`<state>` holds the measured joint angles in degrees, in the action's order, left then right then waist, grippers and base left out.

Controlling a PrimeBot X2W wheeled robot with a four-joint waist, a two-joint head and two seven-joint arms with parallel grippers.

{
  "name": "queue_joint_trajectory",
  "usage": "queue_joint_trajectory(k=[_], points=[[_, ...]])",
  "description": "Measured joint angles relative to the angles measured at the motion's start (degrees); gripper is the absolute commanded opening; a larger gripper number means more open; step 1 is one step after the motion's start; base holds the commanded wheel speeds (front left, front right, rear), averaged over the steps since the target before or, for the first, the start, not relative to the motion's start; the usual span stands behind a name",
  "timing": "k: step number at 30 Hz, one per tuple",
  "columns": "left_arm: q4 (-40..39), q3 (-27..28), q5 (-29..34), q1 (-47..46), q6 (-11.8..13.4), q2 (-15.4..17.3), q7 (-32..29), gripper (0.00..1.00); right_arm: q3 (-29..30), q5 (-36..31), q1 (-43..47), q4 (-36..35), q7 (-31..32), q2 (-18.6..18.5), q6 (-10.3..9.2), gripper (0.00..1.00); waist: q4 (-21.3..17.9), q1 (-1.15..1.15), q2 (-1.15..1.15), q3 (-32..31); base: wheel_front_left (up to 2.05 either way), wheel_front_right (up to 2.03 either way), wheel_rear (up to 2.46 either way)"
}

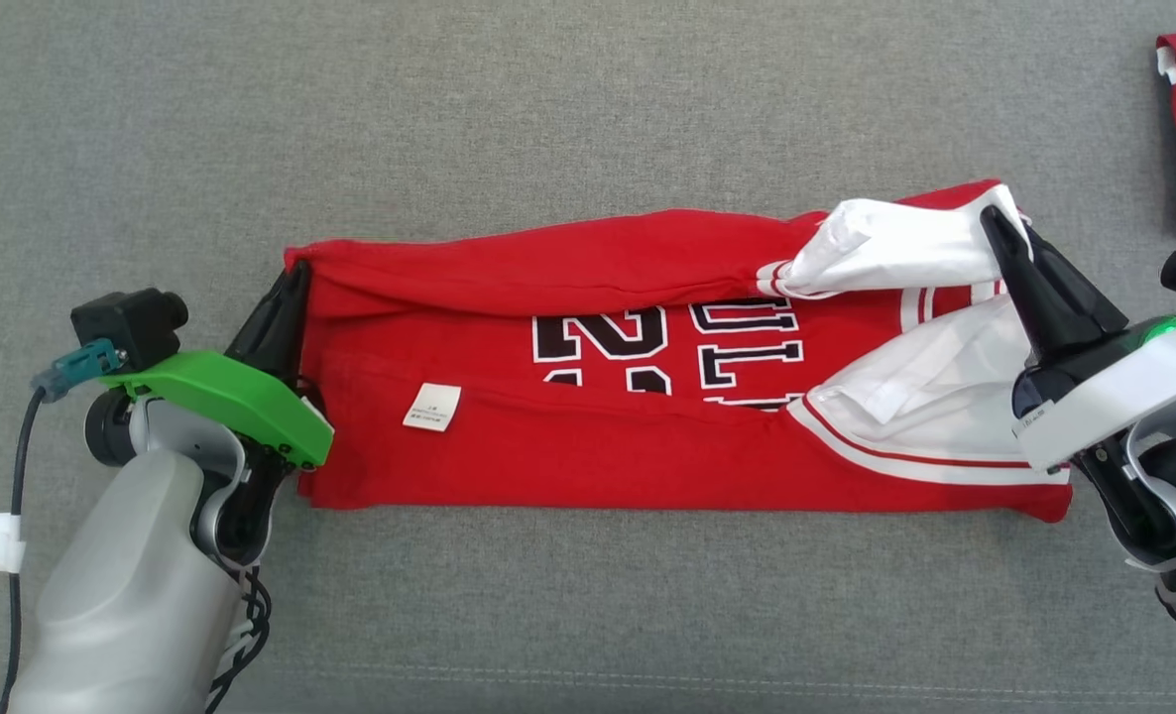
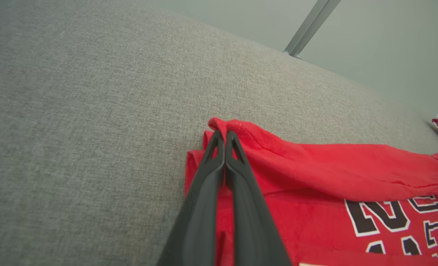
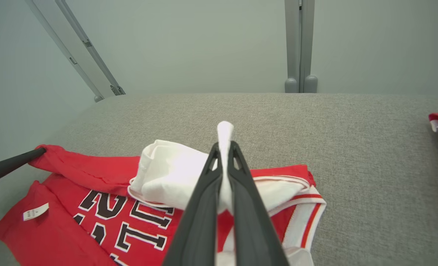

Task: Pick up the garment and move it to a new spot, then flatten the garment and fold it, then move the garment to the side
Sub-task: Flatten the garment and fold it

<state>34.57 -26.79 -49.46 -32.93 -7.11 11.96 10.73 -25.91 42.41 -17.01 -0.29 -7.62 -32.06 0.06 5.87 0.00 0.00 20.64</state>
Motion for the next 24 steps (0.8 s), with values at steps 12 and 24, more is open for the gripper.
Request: queue_joint_trajectory(k=[12, 24], points=[[-1.2, -1.0, -0.9, 2.6, 0.0, 0.1, 1.0, 0.0, 0.1, -0.1, 5.7, -3.8, -2.0, -0.2, -1.87, 0.0, -0.2, 0.0, 0.0, -1.6, 0.0, 0.0, 0.0], [-1.7, -0.8, -2.5, 5.6, 0.0, 0.7, 1.4, 0.0, -0.6, -1.5, 9.9, -4.9, -2.6, -0.9, -3.64, 0.0, -0.5, 0.0, 0.0, -2.8, 0.0, 0.0, 0.0]])
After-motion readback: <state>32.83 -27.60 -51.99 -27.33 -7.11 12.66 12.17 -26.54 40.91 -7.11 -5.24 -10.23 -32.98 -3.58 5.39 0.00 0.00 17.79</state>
